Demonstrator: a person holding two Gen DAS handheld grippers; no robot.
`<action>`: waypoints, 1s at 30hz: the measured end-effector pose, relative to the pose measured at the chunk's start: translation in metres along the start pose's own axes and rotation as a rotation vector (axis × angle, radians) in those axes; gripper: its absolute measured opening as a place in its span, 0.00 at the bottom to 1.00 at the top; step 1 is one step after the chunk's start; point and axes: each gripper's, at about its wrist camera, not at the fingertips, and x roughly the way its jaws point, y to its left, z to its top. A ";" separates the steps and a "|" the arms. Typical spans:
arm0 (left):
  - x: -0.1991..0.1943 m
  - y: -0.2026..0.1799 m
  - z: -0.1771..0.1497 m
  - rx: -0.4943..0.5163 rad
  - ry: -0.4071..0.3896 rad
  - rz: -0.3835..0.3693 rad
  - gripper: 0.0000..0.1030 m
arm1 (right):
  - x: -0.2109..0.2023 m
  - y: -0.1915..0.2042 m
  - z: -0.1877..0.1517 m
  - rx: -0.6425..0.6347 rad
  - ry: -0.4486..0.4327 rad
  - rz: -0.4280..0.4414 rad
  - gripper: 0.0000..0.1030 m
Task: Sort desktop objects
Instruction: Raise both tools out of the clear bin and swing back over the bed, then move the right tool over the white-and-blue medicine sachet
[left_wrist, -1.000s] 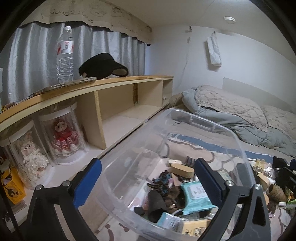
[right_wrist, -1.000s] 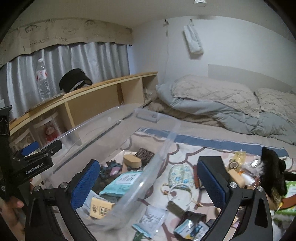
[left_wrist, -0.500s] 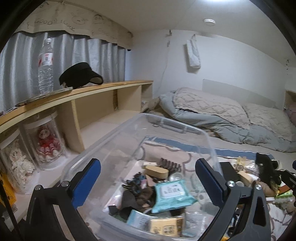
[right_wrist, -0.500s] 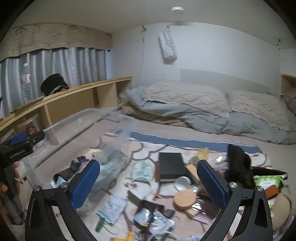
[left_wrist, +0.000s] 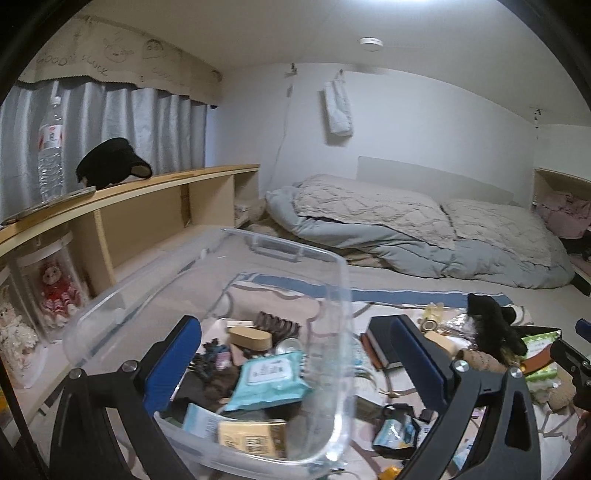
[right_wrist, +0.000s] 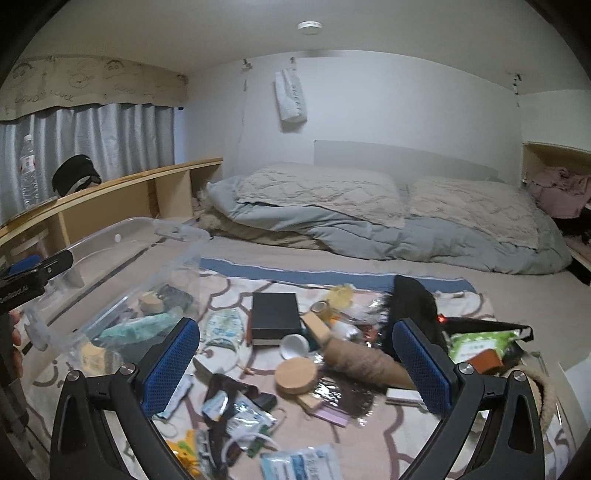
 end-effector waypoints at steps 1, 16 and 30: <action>-0.001 -0.004 -0.001 0.000 0.000 -0.007 1.00 | -0.001 -0.003 -0.002 0.002 -0.002 -0.004 1.00; -0.008 -0.061 -0.024 0.061 -0.025 -0.126 1.00 | -0.010 -0.040 -0.034 0.020 -0.050 -0.062 1.00; -0.007 -0.081 -0.045 0.025 -0.017 -0.179 1.00 | 0.030 -0.043 -0.096 -0.011 0.099 -0.101 1.00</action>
